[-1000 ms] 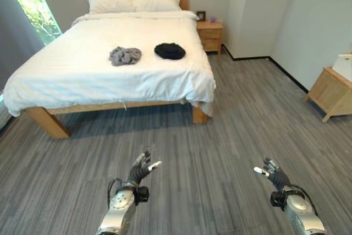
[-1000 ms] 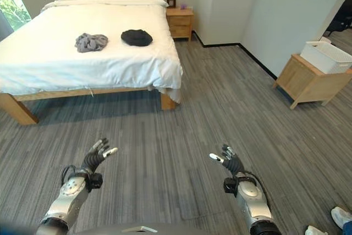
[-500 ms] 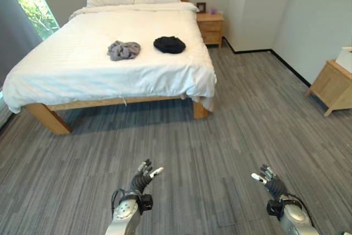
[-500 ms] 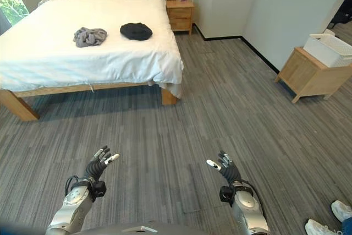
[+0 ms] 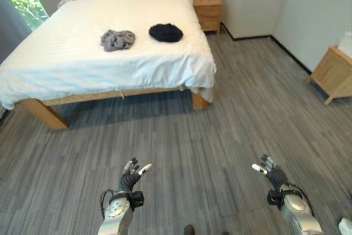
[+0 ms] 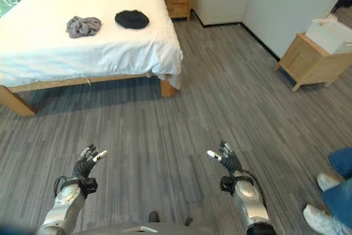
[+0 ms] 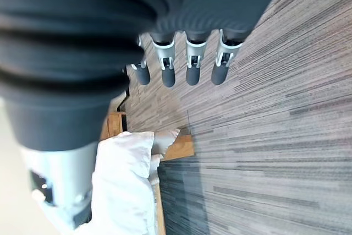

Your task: Pick up bed clothes into laundry basket.

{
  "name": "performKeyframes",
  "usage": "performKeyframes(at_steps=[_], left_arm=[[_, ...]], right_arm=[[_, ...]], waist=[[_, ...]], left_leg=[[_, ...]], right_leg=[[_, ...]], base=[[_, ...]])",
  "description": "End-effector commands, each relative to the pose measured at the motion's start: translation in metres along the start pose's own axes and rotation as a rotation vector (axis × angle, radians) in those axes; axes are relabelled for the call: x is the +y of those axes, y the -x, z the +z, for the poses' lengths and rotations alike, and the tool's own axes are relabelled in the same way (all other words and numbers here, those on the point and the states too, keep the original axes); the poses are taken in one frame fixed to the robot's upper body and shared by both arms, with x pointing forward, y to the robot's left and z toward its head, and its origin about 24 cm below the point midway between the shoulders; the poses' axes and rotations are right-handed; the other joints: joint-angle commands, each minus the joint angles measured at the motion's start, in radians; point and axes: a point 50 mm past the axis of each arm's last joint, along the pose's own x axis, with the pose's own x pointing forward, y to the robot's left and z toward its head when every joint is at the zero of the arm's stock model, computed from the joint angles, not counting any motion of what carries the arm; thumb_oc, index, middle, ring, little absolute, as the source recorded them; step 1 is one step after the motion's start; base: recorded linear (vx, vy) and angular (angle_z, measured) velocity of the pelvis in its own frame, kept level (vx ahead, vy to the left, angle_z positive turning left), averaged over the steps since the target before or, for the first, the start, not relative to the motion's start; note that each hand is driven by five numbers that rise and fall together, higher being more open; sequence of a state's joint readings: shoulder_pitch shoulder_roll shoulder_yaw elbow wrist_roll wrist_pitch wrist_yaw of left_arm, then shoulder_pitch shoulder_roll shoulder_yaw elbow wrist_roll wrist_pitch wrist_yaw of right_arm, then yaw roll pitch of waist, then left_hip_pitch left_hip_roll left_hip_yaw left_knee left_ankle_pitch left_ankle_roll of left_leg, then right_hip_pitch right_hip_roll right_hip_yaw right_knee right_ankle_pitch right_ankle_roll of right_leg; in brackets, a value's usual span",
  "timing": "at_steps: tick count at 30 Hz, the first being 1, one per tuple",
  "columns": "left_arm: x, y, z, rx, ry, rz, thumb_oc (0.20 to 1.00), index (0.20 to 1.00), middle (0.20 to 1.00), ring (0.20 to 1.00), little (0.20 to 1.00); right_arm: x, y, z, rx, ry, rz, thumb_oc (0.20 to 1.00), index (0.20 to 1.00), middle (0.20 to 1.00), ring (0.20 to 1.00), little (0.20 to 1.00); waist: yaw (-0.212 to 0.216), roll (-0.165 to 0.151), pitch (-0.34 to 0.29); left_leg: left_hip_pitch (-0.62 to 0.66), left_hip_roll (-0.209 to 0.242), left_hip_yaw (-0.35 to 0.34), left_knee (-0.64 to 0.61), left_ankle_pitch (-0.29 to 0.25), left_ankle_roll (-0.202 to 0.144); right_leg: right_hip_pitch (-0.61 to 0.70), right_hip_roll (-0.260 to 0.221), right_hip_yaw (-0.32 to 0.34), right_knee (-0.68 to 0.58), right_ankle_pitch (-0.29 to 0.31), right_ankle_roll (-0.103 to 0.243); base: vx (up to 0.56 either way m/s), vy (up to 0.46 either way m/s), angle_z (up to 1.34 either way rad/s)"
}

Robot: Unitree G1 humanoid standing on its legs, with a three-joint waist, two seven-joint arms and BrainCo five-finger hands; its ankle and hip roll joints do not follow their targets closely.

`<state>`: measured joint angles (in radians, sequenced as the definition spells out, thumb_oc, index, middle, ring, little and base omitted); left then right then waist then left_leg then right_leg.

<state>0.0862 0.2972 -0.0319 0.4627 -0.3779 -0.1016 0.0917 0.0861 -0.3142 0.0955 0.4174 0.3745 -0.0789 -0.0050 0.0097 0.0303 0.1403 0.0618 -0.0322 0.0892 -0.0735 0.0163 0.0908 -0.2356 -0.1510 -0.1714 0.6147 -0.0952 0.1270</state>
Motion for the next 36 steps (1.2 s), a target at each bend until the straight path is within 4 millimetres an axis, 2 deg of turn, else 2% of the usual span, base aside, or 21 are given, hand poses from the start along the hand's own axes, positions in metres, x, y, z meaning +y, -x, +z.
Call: performKeyframes(at_steps=[1,4,6,10,11,12,14,15,16,17,18,20,22,24,25,27,29,32,33,34,36], left_arm=[[0.007,-0.006,0.043,-0.184,-0.060,-0.013,1.000,1.000,1.000,1.000,1.000],[0.003,-0.005,0.045,-0.198,-0.066,-0.041,1.000,1.000,1.000,1.000,1.000],[-0.008,-0.008,0.054,-0.234,-0.067,-0.076,1.000,1.000,1.000,1.000,1.000],[-0.018,-0.006,0.056,-0.246,-0.053,-0.116,1.000,1.000,1.000,1.000,1.000],[-0.023,-0.005,0.052,-0.231,-0.044,-0.133,1.000,1.000,1.000,1.000,1.000],[-0.027,-0.005,0.049,-0.225,-0.020,-0.138,1.000,1.000,1.000,1.000,1.000],[-0.031,-0.008,0.055,-0.238,0.027,-0.135,1.000,1.000,1.000,1.000,1.000],[-0.031,-0.008,0.055,-0.238,0.026,-0.135,1.000,1.000,1.000,1.000,1.000],[-0.034,-0.009,0.060,-0.253,0.042,-0.148,1.000,1.000,1.000,1.000,1.000],[-0.035,-0.009,0.068,-0.278,0.028,-0.161,1.000,1.000,1.000,1.000,1.000],[-0.036,-0.011,0.072,-0.289,0.042,-0.158,1.000,1.000,1.000,1.000,1.000],[-0.037,-0.012,0.074,-0.294,0.066,-0.158,1.000,1.000,1.000,1.000,1.000],[-0.036,-0.010,0.076,-0.308,0.071,-0.153,1.000,1.000,1.000,1.000,1.000],[-0.033,-0.007,0.074,-0.307,0.067,-0.148,1.000,1.000,1.000,1.000,1.000],[-0.030,-0.006,0.073,-0.308,0.066,-0.132,1.000,1.000,1.000,1.000,1.000],[-0.025,-0.004,0.073,-0.308,0.049,-0.121,1.000,1.000,1.000,1.000,1.000],[-0.019,-0.003,0.077,-0.323,0.013,-0.096,1.000,1.000,1.000,1.000,1.000],[-0.013,0.000,0.081,-0.350,0.016,-0.072,1.000,1.000,1.000,1.000,1.000],[-0.013,0.000,0.081,-0.350,0.016,-0.071,1.000,1.000,1.000,1.000,1.000],[-0.012,0.000,0.082,-0.352,-0.004,-0.059,1.000,1.000,1.000,1.000,1.000],[-0.014,-0.001,0.092,-0.377,-0.006,-0.042,1.000,1.000,1.000,1.000,1.000]], right_arm=[[0.011,-0.005,0.026,-0.145,-0.085,0.029,1.000,1.000,1.000,1.000,1.000],[0.002,0.002,0.015,-0.113,-0.110,0.007,1.000,1.000,1.000,1.000,1.000],[0.000,0.008,0.009,-0.098,-0.114,0.007,1.000,1.000,1.000,1.000,1.000],[-0.004,0.012,0.008,-0.092,-0.103,0.007,1.000,1.000,1.000,1.000,1.000],[-0.009,0.012,0.008,-0.091,-0.100,0.000,1.000,1.000,1.000,1.000,1.000],[-0.011,0.011,0.006,-0.082,-0.107,-0.013,1.000,1.000,1.000,1.000,1.000],[-0.010,0.004,0.018,-0.119,-0.142,-0.017,1.000,1.000,1.000,1.000,1.000],[-0.010,0.004,0.018,-0.119,-0.142,-0.017,1.000,1.000,1.000,1.000,1.000],[-0.007,0.002,0.025,-0.147,-0.174,0.001,1.000,1.000,1.000,1.000,1.000],[-0.008,0.000,0.030,-0.148,-0.108,0.014,1.000,1.000,1.000,1.000,1.000],[-0.010,0.000,0.032,-0.150,-0.085,0.004,1.000,1.000,1.000,1.000,1.000],[-0.012,-0.002,0.035,-0.160,-0.087,-0.005,1.000,1.000,1.000,1.000,1.000],[-0.012,-0.002,0.045,-0.208,-0.159,-0.002,1.000,1.000,1.000,1.000,1.000],[-0.012,0.000,0.047,-0.221,-0.145,0.008,1.000,1.000,1.000,1.000,1.000],[-0.009,-0.001,0.046,-0.221,-0.146,0.016,1.000,1.000,1.000,1.000,1.000],[-0.005,-0.004,0.053,-0.237,-0.129,0.040,1.000,1.000,1.000,1.000,1.000],[0.002,-0.008,0.064,-0.267,-0.113,0.077,1.000,1.000,1.000,1.000,1.000],[0.019,-0.010,0.068,-0.274,-0.084,0.160,1.000,1.000,1.000,1.000,1.000],[0.019,-0.010,0.068,-0.274,-0.084,0.160,1.000,1.000,1.000,1.000,1.000],[0.027,-0.010,0.066,-0.269,-0.068,0.184,1.000,1.000,1.000,1.000,1.000],[0.037,-0.013,0.069,-0.272,-0.114,0.208,1.000,1.000,1.000,1.000,1.000]], waist=[[-0.014,-0.032,0.033],[-0.063,-0.032,0.029],[-0.112,-0.044,0.015],[-0.126,-0.037,-0.022],[-0.127,-0.022,-0.037],[-0.131,-0.011,-0.048],[-0.117,-0.039,-0.029],[-0.118,-0.040,-0.030],[-0.098,-0.064,-0.009],[-0.046,-0.098,0.032],[-0.025,-0.105,0.049],[-0.003,-0.111,0.056],[0.038,-0.094,0.047],[0.068,-0.084,0.032],[0.082,-0.073,0.021],[0.101,-0.066,0.000],[0.115,-0.065,-0.020],[0.141,-0.085,-0.071],[0.142,-0.087,-0.071],[0.162,-0.116,-0.087],[0.145,-0.101,-0.058]], left_leg=[[0.091,-0.006,-0.036,0.054,-0.120,-0.026],[0.207,0.015,-0.093,0.015,-0.146,-0.062],[0.295,0.037,-0.146,-0.014,-0.150,-0.101],[0.307,0.071,-0.181,0.072,-0.114,-0.141],[0.297,0.092,-0.177,0.141,-0.054,-0.168],[0.270,0.098,-0.184,0.266,0.054,-0.209],[0.087,0.093,-0.133,0.605,0.218,-0.256],[0.085,0.092,-0.134,0.605,0.219,-0.256],[0.010,0.105,-0.098,0.754,0.248,-0.243],[-0.125,0.123,-0.018,0.909,0.191,-0.203],[-0.194,0.147,0.012,0.930,0.172,-0.192],[-0.259,0.155,0.035,0.895,0.148,-0.185],[-0.334,0.159,0.041,0.647,0.156,-0.189],[-0.343,0.123,0.026,0.461,0.171,-0.182],[-0.335,0.090,0.014,0.288,0.182,-0.180],[-0.320,0.067,0.023,0.130,0.210,-0.187],[-0.321,0.069,0.067,0.110,0.232,-0.189],[-0.277,0.042,0.087,0.131,0.165,-0.131],[-0.277,0.041,0.089,0.132,0.163,-0.130],[-0.235,-0.004,0.115,0.144,0.107,-0.073],[-0.150,-0.021,0.096,0.113,0.081,-0.036]], right_leg=[[-0.042,-0.087,0.004,-0.154,0.273,0.054],[-0.078,-0.029,-0.030,-0.389,0.270,0.061],[-0.124,0.051,-0.066,-0.624,0.321,0.084],[-0.066,0.055,-0.095,-0.613,0.328,0.048],[-0.045,0.074,-0.088,-0.592,0.294,0.025],[-0.026,0.087,-0.080,-0.560,0.272,0.001],[0.048,0.070,-0.079,-0.553,0.223,-0.048],[0.047,0.069,-0.080,-0.552,0.223,-0.048],[0.095,0.075,-0.071,-0.561,0.200,-0.080],[0.187,0.090,-0.052,-0.592,0.153,-0.106],[0.229,0.096,-0.041,-0.606,0.139,-0.111],[0.259,0.095,-0.032,-0.617,0.125,-0.110],[0.341,0.108,-0.009,-0.642,0.084,-0.100],[0.392,0.113,0.003,-0.655,0.066,-0.090],[0.422,0.127,0.012,-0.668,0.043,-0.080],[0.483,0.136,0.024,-0.688,0.024,-0.067],[0.521,0.137,0.029,-0.688,0.010,-0.058],[0.545,0.088,0.026,-0.647,-0.013,-0.026],[0.545,0.085,0.027,-0.646,-0.014,-0.024],[0.470,-0.011,0.012,-0.371,0.153,0.050],[0.363,-0.045,0.014,-0.088,0.315,0.061]], base=[[0.42,-0.027,0.18],[0.53,-0.095,0.16],[0.72,-0.212,0.37],[0.54,-0.200,0.82],[0.53,-0.175,0.40],[0.49,-0.162,0.28],[0.36,-0.182,0.33],[0.30,-0.270,-0.07],[0.44,-0.401,-0.50],[0.58,-0.487,-0.55],[0.55,-0.365,-0.37],[0.37,-0.098,-0.54],[0.65,0.012,-0.39],[0.58,0.078,-0.12],[0.58,0.076,-0.15],[0.60,0.075,-0.01],[0.52,0.059,-0.04],[0.49,0.101,-0.22],[0.43,0.177,-0.29],[0.43,0.236,-0.22],[0.45,0.285,-0.04]])
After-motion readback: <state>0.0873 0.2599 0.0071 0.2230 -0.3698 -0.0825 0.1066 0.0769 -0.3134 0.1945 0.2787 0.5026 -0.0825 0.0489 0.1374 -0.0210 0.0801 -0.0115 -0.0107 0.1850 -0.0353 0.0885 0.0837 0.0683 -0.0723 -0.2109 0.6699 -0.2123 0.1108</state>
